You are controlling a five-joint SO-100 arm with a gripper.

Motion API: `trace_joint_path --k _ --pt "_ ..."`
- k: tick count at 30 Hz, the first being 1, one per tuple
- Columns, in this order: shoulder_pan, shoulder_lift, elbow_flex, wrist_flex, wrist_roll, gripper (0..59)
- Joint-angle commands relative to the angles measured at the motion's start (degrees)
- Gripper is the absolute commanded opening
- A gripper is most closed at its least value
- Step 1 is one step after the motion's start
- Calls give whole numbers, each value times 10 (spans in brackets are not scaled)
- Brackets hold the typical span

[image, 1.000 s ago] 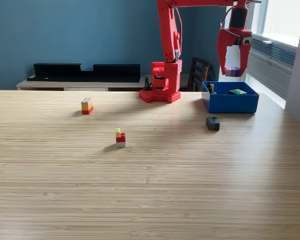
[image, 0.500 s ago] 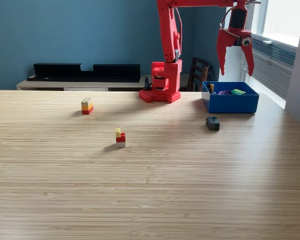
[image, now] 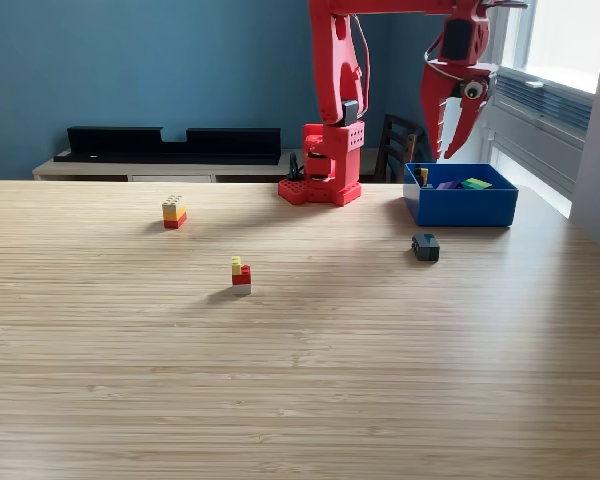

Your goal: Grasp a lego block and put it in the bin.

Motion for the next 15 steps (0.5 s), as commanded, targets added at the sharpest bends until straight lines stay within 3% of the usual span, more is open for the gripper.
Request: trace_joint_path --k 1,15 --pt "144 18 -10 4 -3 1" --pt "404 18 -11 1 -64 1"
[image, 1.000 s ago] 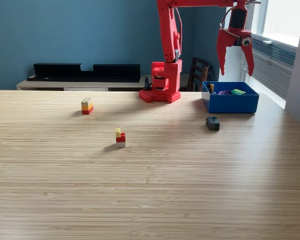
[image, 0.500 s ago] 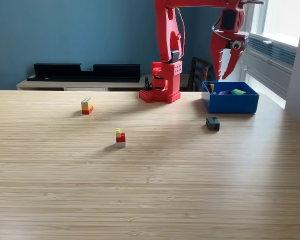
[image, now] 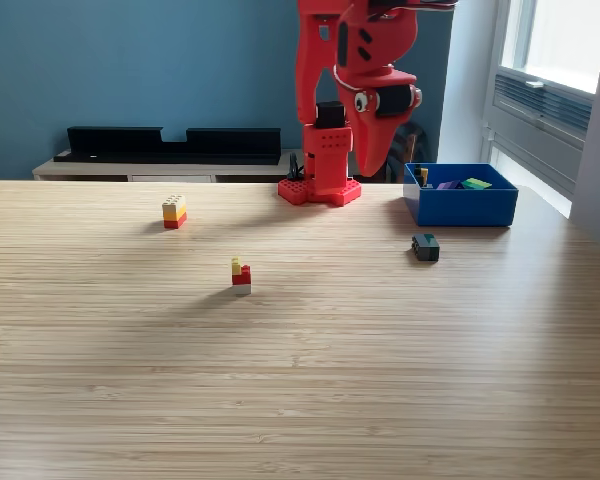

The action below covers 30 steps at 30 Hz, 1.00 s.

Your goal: Grasp a lego block and put it in the bin.

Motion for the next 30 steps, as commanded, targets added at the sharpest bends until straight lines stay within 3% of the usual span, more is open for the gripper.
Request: trace_joint_path --k 1,18,30 --pt "46 18 -11 1 -11 1" --pt "163 18 21 -64 -51 1" --pt "110 18 44 -111 -69 1"
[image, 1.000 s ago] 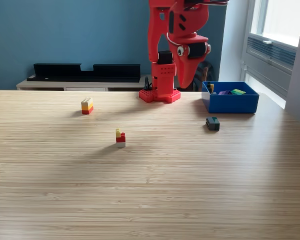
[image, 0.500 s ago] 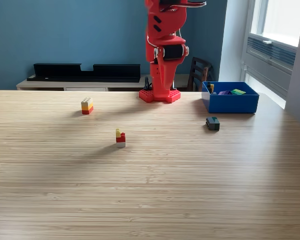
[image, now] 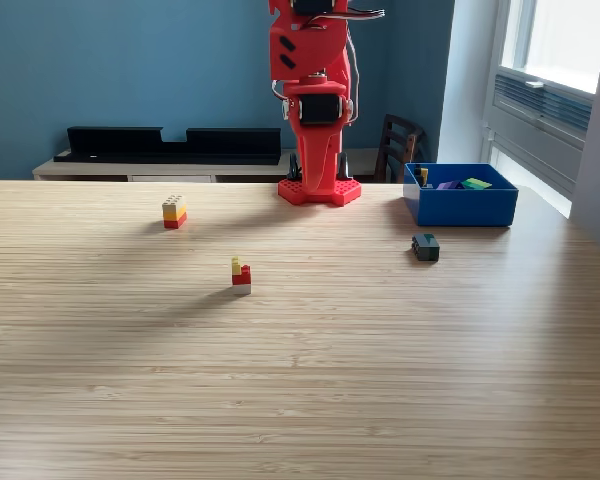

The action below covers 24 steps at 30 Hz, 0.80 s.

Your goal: Grasp a lego block and put it in the bin.

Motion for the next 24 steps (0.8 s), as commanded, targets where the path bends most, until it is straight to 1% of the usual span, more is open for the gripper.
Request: trace_joint_path --k 1,3,6,9,10,11,12,13,15,21,24 --pt "-49 18 11 -13 -11 1" --pt "-83 18 32 -20 -31 1" --pt "-130 19 76 -51 -76 1" --pt "-174 25 118 -69 -156 4" --pt "-186 25 126 -71 -175 50" --pt "-196 26 128 -71 -192 148" --pt "-202 26 128 -71 -201 215" --pt "-207 26 126 -71 -207 253" --pt "-213 26 119 -73 -213 284" --pt "-226 20 115 -76 -252 311" --pt "-228 20 103 -91 -258 319"
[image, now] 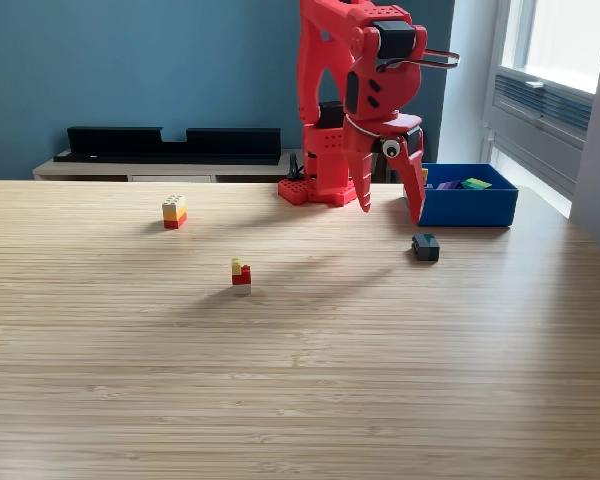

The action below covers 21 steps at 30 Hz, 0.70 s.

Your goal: Grasp a lego block and put it in the bin.

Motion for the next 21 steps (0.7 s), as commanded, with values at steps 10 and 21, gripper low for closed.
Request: trace_joint_path --k 10,21 --pt "-33 16 -90 -39 -21 344" --pt "-58 12 -110 -55 -22 366"
